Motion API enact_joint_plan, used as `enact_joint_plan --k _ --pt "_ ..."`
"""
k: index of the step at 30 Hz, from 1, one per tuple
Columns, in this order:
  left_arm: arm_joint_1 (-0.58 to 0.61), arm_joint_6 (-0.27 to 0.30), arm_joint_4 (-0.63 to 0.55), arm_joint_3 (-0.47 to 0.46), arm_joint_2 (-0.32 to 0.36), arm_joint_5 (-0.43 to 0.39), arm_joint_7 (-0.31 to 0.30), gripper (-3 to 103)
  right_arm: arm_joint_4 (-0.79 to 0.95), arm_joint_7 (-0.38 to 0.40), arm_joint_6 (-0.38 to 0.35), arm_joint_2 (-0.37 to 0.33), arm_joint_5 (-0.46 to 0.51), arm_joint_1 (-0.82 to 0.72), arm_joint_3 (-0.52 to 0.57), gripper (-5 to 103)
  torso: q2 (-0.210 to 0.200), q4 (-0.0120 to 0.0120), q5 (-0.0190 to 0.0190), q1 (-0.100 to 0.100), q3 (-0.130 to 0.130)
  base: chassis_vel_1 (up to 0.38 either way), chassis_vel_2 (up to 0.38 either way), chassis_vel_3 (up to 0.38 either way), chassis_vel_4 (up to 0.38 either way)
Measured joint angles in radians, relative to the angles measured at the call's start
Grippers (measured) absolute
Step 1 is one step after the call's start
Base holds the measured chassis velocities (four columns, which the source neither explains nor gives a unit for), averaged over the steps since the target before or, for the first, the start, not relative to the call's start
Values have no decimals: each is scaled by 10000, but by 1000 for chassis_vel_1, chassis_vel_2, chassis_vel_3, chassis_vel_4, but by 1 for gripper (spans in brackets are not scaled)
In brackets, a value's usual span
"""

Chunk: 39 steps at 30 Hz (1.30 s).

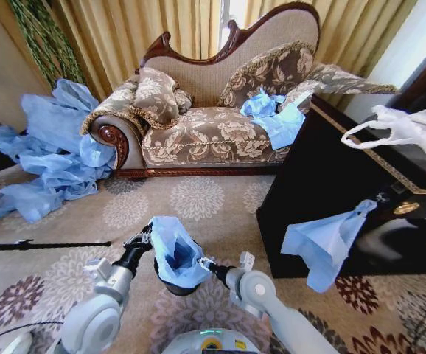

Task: Place a garbage bag over the trash bin.

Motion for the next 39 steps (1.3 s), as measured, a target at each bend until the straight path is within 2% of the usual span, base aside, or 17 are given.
enact_joint_plan --k 3,4,6,9,11,12,15,16,19,23,29,39 --pt "12 -27 -8 -2 -31 29 -2 0 -4 -131 4 9 -143 -35 -53 64 0 0 0 0 0 0 0 0 0" --pt "12 -27 -8 -2 -31 29 -2 0 -4 -131 4 9 -143 -35 -53 64 0 0 0 0 0 0 0 0 0" --pt "16 -59 -14 -8 -49 66 -7 0 -4 -281 17 10 -312 -36 -127 53 0 0 0 0 0 0 0 0 0" --pt "8 -66 -40 -10 -56 74 -13 0 -4 -425 31 1 -515 -42 -203 47 0 0 0 0 0 0 0 0 0" --pt "0 -69 -75 -10 -56 87 -19 0 13 -556 45 -22 -739 -58 -283 37 0 0 0 0 0 0 0 0 0" --pt "0 -69 -75 -10 -56 87 -19 0 13 -556 45 -22 -739 -58 -283 37 0 0 0 0 0 0 0 0 0" --pt "3 -85 -113 -25 -106 139 -46 0 145 -668 127 -133 -1158 -65 -450 21 0 0 0 0 0 0 0 0 0" --pt "3 -85 -113 -25 -106 139 -46 0 145 -668 127 -133 -1158 -65 -450 21 0 0 0 0 0 0 0 0 0" --pt "63 -110 -153 -22 -238 248 -47 0 342 -748 172 -263 -1411 -81 -515 4 0 0 1 0 0 0 0 0 0" --pt "69 -113 -170 7 -312 294 -45 0 479 -744 196 -324 -1540 -83 -519 2 0 0 1 0 0 0 0 0 0" --pt "116 -179 -213 -39 -500 417 -84 0 714 -949 298 -518 -2428 -88 -426 0 0 0 1 0 0 0 0 0 0" --pt "452 -259 -422 -242 -1205 671 -496 0 1475 -1538 413 -827 -4012 64 -58 0 0 1 1 0 0 0 0 0 0"
